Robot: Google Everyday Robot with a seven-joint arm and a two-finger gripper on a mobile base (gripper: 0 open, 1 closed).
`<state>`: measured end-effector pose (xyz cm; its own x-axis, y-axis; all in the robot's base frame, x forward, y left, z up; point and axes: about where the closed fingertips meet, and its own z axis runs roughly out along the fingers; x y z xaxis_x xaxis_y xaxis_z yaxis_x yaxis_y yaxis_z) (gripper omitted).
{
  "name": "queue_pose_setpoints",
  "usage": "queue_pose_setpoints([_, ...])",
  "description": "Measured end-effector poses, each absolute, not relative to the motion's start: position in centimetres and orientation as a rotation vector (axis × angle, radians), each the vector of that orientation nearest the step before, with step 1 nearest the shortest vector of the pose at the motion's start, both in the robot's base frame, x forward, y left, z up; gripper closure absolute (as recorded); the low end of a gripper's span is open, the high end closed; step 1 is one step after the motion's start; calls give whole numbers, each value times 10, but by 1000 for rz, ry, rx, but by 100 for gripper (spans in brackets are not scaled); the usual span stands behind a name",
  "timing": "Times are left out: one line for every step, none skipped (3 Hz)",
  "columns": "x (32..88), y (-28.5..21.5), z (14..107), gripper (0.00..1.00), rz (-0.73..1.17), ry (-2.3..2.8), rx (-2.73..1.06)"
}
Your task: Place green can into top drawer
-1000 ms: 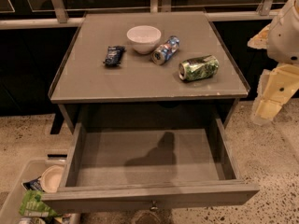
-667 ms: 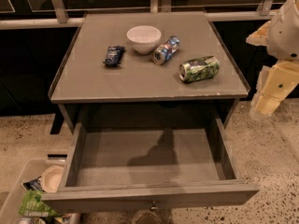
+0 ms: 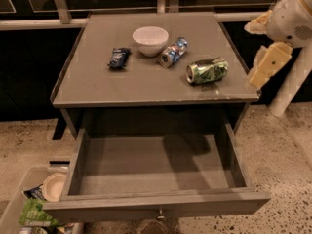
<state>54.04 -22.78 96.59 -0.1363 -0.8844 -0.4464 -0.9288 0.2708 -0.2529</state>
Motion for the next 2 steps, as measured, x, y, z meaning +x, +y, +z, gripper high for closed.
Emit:
queue_pose_setpoints([595,-230,956,0,153,2052,-1611])
queue_pose_setpoints([637,-227,940,0,141,2094,-1621])
